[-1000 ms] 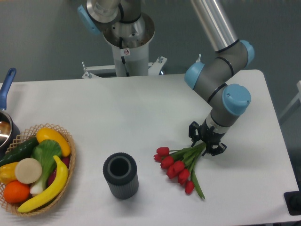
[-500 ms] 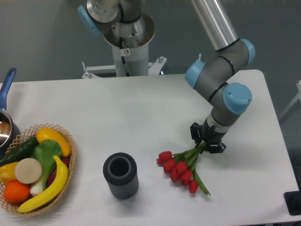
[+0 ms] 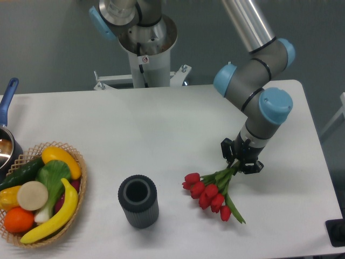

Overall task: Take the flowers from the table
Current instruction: 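Close the gripper on the red tulip stems, then lift the gripped red tulips up off the table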

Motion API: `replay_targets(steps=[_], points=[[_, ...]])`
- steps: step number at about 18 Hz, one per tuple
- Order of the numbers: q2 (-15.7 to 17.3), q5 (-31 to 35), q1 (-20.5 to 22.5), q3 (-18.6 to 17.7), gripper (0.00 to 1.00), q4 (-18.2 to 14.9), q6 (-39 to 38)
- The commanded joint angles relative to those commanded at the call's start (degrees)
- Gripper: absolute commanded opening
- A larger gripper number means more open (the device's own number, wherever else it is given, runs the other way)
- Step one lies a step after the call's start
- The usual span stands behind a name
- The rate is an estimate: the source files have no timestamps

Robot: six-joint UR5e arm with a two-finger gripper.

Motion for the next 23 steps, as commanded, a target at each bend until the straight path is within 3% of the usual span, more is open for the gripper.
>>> replay_targets(steps=[5, 8, 11, 14, 19, 23], points=[[3.4, -8.4, 3.0, 0.0, 0.3, 0.0, -1.7], [6.2, -16.0, 6.1, -0.1, 0.3, 1.7, -2.6], [8.6, -18.3, 7.8, 1.1, 0.3, 1.9, -6.5], [9.7, -21.4, 10.1, 1.9, 0.3, 2.0, -10.1], [12.1, -34.1, 13.5, 1.4, 0.3, 2.0, -14.2], [12.4, -36.0, 15.2, 1.0, 0.3, 2.0, -14.2]])
